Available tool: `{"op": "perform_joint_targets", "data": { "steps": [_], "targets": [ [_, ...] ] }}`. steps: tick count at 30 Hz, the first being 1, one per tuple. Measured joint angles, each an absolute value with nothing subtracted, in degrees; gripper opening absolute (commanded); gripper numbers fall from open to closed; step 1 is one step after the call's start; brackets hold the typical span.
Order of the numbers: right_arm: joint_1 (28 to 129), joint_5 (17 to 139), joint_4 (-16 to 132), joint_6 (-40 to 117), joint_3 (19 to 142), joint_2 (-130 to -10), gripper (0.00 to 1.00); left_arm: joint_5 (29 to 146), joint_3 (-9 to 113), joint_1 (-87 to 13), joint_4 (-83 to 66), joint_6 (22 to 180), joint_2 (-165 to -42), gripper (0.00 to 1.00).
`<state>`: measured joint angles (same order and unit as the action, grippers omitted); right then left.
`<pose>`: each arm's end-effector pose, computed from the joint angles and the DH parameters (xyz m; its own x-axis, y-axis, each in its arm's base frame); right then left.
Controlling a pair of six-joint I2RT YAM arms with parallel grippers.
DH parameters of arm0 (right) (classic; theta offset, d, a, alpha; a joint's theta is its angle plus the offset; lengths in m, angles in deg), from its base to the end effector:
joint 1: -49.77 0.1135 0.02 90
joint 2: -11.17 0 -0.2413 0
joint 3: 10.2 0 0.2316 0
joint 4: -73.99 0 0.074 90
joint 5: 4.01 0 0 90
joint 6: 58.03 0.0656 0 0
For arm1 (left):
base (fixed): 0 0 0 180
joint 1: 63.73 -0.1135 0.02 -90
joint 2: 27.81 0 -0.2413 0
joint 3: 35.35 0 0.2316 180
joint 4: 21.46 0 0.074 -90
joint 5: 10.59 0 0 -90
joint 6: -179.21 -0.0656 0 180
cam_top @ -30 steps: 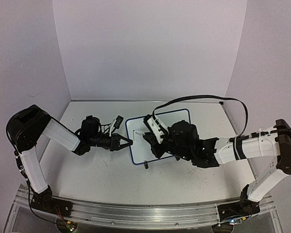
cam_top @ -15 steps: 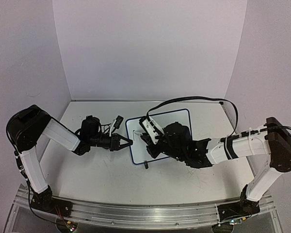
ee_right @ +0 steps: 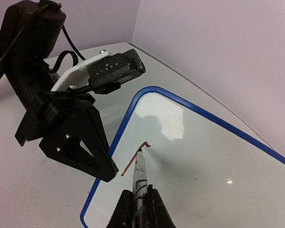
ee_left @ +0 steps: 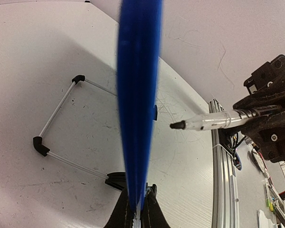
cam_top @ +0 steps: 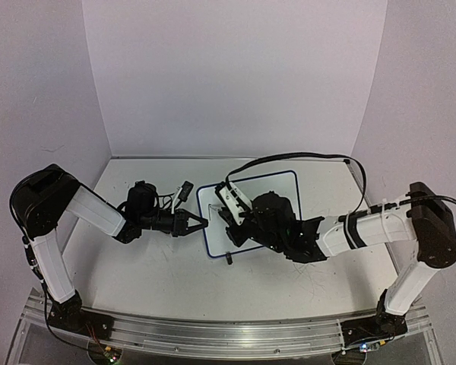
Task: Write a sentence on the whiteboard
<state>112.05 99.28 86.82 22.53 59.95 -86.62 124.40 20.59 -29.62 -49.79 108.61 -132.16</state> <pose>0.1953 0.3392 0.2099 0.0071 -0.3297 -0.9440 -0.7674 0.6035 -0.2165 0.2610 -0.2328 0.1327 -0.5825 0.1108 -0.8053 0.7982 0.2650 -0.5409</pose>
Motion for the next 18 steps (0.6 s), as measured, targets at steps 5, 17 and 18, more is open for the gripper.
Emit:
{"op": "perform_joint_targets", "data": {
  "steps": [5, 17, 18],
  "targets": [
    [112.05, 99.84, 86.87, 22.52, 60.02, -86.99, 0.00, 124.38, 20.59, -29.62, -49.49, 108.54, -132.06, 0.00],
    [111.81, 100.10, 88.16, 22.34, 60.45, -87.31, 0.00, 124.38, 20.59, -29.60, -49.43, 108.50, -132.02, 0.00],
    [111.79, 100.10, 88.35, 22.34, 60.47, -87.32, 0.00, 124.38, 20.59, -29.60, -49.43, 108.50, -132.02, 0.00]
  ]
}}
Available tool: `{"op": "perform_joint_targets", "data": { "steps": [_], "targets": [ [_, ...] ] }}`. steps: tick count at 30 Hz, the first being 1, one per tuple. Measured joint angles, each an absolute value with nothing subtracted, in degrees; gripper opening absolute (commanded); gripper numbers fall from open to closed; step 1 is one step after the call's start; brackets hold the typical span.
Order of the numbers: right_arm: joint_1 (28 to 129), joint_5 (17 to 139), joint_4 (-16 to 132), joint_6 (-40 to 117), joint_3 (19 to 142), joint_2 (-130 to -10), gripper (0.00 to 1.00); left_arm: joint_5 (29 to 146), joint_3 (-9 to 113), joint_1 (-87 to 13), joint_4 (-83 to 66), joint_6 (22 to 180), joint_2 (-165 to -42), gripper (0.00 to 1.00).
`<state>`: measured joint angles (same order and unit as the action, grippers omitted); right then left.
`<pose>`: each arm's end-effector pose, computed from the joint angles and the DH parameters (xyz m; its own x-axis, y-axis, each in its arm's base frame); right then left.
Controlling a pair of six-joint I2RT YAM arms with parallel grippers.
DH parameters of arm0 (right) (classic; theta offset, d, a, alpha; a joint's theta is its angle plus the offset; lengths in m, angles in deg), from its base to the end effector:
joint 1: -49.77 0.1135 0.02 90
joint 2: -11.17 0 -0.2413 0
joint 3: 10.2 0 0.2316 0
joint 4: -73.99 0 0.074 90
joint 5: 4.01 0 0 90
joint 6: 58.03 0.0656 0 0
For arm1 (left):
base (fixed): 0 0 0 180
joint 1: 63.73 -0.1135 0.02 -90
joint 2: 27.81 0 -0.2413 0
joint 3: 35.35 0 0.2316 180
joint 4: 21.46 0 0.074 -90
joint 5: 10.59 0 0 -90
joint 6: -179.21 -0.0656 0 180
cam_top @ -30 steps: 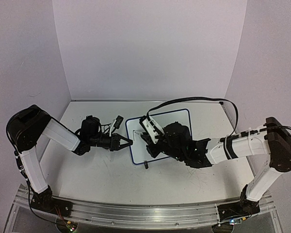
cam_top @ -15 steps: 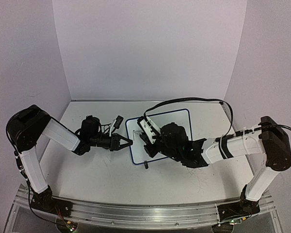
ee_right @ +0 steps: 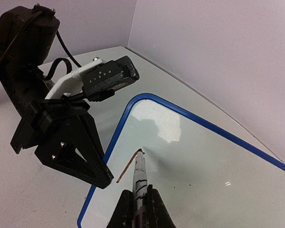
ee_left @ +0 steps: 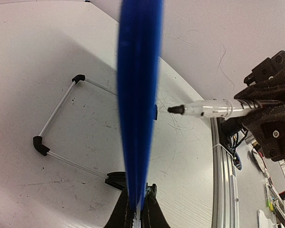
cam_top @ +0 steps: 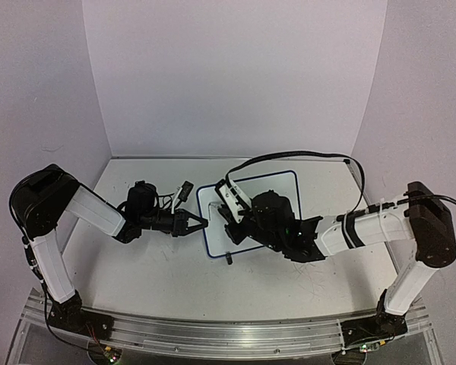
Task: Write a sentence on the whiteboard
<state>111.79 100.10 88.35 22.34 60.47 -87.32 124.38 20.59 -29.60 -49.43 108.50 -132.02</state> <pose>0.1991 0.3407 0.2120 0.0170 -0.3138 -0.9493 -0.7530 0.6206 -0.2186 0.2607 -0.2327 0.1328 -0.5834 0.1131 -0.8042 0.7977 0.2660 -0.5413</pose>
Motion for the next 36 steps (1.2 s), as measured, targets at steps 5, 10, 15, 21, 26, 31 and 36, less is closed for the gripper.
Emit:
{"op": "perform_joint_targets", "data": {
  "steps": [5, 10, 15, 21, 26, 31, 36],
  "targets": [
    [111.71, 100.10, 88.50, 22.34, 60.64, -87.36, 0.00, 124.38, 20.59, -29.60, -49.42, 108.50, -132.02, 0.00],
    [111.54, 100.10, 88.57, 22.36, 60.80, -87.63, 0.00, 124.38, 20.59, -29.60, -49.43, 108.48, -132.02, 0.00],
    [111.41, 100.05, 88.54, 22.37, 60.96, -88.42, 0.00, 124.38, 20.59, -29.60, -49.41, 108.48, -132.02, 0.00],
    [111.41, 100.07, 88.59, 22.37, 61.43, -88.79, 0.00, 124.38, 20.59, -29.60, -49.41, 108.48, -132.02, 0.00],
    [111.31, 100.07, 88.92, 22.39, 61.53, -89.06, 0.00, 124.35, 20.59, -29.60, -49.38, 108.50, -132.02, 0.00],
    [111.31, 100.05, 88.93, 22.39, 61.63, -89.17, 0.00, 124.33, 20.59, -29.60, -49.38, 108.50, -132.02, 0.00],
    [111.31, 100.20, 88.93, 22.57, 61.67, -89.21, 0.00, 124.29, 20.59, -29.60, -49.37, 108.50, -132.00, 0.00]
  ]
}}
